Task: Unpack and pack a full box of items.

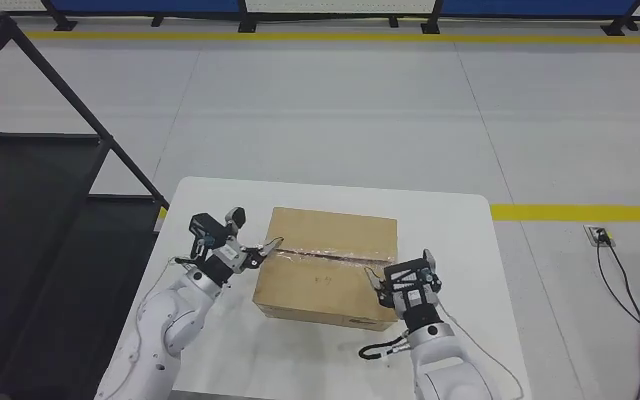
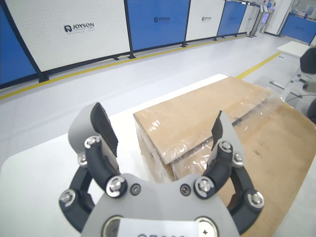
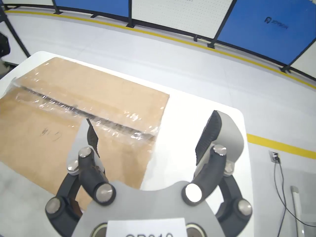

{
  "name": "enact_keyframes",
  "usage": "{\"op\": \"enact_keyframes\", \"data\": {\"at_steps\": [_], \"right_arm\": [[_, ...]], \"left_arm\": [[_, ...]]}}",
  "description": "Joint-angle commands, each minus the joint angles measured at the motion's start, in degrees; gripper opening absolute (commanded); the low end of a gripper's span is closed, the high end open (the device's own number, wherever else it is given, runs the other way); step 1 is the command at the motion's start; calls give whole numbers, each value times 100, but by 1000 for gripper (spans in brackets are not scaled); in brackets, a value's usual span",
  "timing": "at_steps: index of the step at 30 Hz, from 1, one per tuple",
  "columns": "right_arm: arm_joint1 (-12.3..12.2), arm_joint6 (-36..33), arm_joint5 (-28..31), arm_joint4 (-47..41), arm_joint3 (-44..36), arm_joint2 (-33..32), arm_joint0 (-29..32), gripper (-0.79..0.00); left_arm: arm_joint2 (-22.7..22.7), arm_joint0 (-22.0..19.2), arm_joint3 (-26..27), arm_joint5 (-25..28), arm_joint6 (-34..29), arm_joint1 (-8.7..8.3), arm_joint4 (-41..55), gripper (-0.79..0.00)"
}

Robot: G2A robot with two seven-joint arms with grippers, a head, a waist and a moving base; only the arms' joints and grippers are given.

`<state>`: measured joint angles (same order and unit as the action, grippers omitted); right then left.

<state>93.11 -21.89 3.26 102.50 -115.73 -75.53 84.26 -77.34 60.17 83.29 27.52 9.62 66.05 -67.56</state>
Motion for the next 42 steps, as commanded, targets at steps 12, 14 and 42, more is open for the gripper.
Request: {"op": "enact_keyframes", "data": {"at_steps": [12,14,42], "right_arm": [[-66,-2298,1159,-5315,950,-966,-1393,-785],[-66,-2298,1159,-5315,950,-966,-1393,-785],[-116,-3776,-1028,-6165,3553,-142,-3608,-785]], "left_arm": [[-1003,742,503,-791,562,-85,230,0],[-1072,879,555,-855,593,-88,249,0],[-1029,1058,411,-899,675,-38,311,0]]}}
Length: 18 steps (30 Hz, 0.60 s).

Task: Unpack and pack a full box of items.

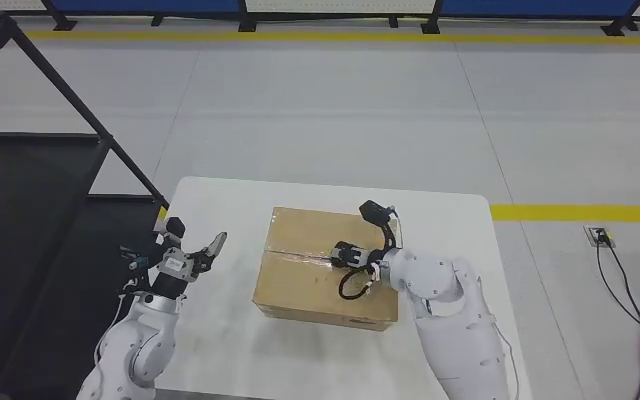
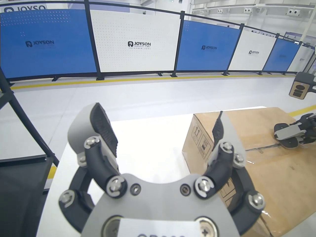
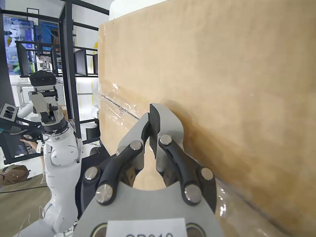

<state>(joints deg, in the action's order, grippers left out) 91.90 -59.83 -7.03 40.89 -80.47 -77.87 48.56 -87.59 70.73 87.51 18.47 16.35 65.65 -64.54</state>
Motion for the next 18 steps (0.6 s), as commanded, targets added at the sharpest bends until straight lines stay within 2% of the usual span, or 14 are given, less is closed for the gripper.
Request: {"op": "enact_keyframes", "data": {"at_steps": [1,9,14,18], "right_arm": [[9,59,-26,-4,51,160,-70,-785],[109,436,-387,-84,506,828,-508,-785],[254,683,-667,-513,1155,1260,-970,-785],[396,858,-554,-1050,1721,1564,-1356,-785]], "left_arm": [[-10,4,-21,9,8,2,12,0],[-88,81,-77,40,120,6,89,0],[-135,175,-109,87,192,9,153,0],[-141,242,-152,107,239,15,180,0]]}}
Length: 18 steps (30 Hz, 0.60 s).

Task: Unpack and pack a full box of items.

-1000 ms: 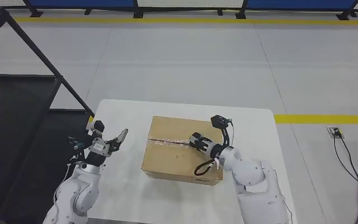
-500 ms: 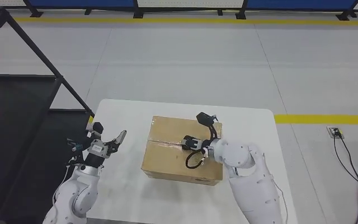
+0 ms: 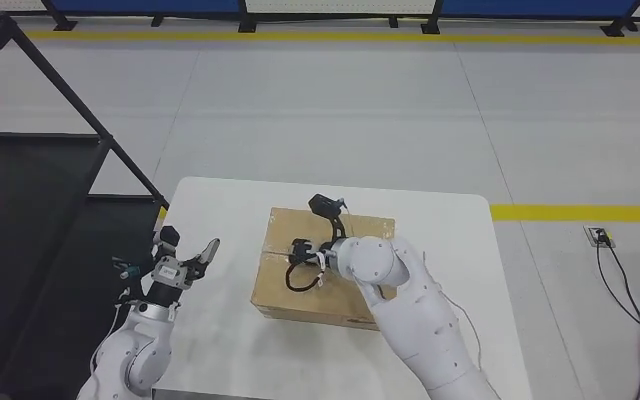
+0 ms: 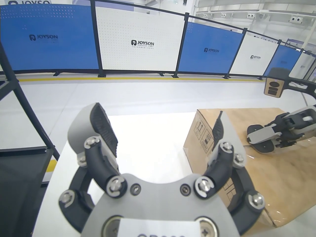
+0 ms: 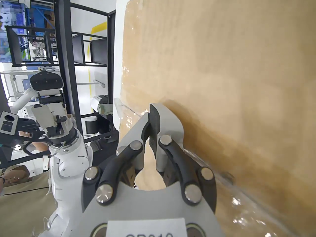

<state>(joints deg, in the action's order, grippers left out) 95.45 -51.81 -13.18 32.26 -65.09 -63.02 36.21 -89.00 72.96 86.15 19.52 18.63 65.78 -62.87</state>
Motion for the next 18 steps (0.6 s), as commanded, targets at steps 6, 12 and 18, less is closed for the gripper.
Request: {"op": "enact_keyframes", "data": {"at_steps": [6,12,18], "right_arm": [[225,437,307,-696,843,421,-567,-785],[299,455,382,-843,983,622,-700,-785],[380,490,336,-832,1268,868,-818,-785]], "left_arm": [[-6,116,-56,118,42,7,73,0],[-21,139,-91,189,42,10,98,0],[-41,123,-125,256,44,10,82,0]]}}
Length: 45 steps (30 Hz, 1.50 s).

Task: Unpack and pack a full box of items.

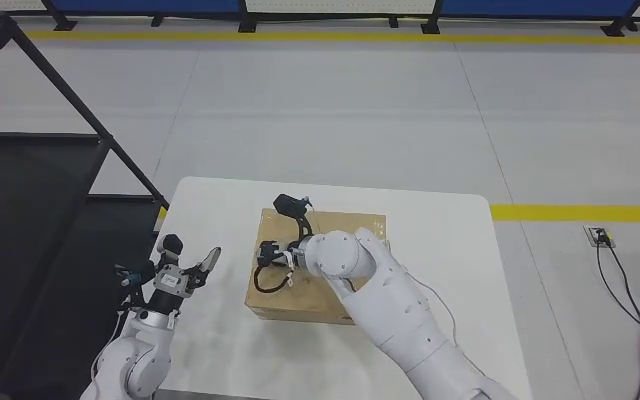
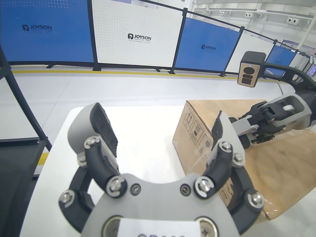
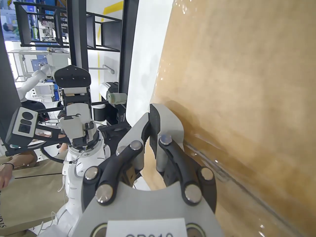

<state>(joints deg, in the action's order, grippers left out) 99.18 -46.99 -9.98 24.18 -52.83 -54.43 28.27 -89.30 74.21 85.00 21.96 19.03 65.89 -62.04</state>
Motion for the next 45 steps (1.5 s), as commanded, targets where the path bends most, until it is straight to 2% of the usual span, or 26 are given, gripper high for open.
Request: {"op": "enact_keyframes", "data": {"at_steps": [1,7,15,20,26,31,45], "right_arm": [[4,-2,19,-12,61,1,-43,-785],[-164,-265,49,332,-342,-226,171,-785],[-562,-543,-692,1403,-2140,-908,1272,-785],[-736,-739,-1013,1747,-2894,-1398,1774,-785],[-883,-1081,-1295,1907,-3244,-1890,2047,-785],[-964,-1008,-1501,1963,-3524,-2196,2275,-785],[-1208,-1224,-1495,1579,-4177,-3194,2903,-785]], "left_arm": [[-19,-3,-17,27,-3,-4,-23,0],[-32,-15,-49,128,-71,-11,-75,0],[58,-128,-28,275,-196,-12,-188,0],[152,-225,-38,363,-250,-8,-274,0],[189,-289,-61,405,-254,-7,-323,0],[185,-319,-100,452,-261,-10,-315,0],[200,-408,-111,546,-333,-20,-364,0]]}}
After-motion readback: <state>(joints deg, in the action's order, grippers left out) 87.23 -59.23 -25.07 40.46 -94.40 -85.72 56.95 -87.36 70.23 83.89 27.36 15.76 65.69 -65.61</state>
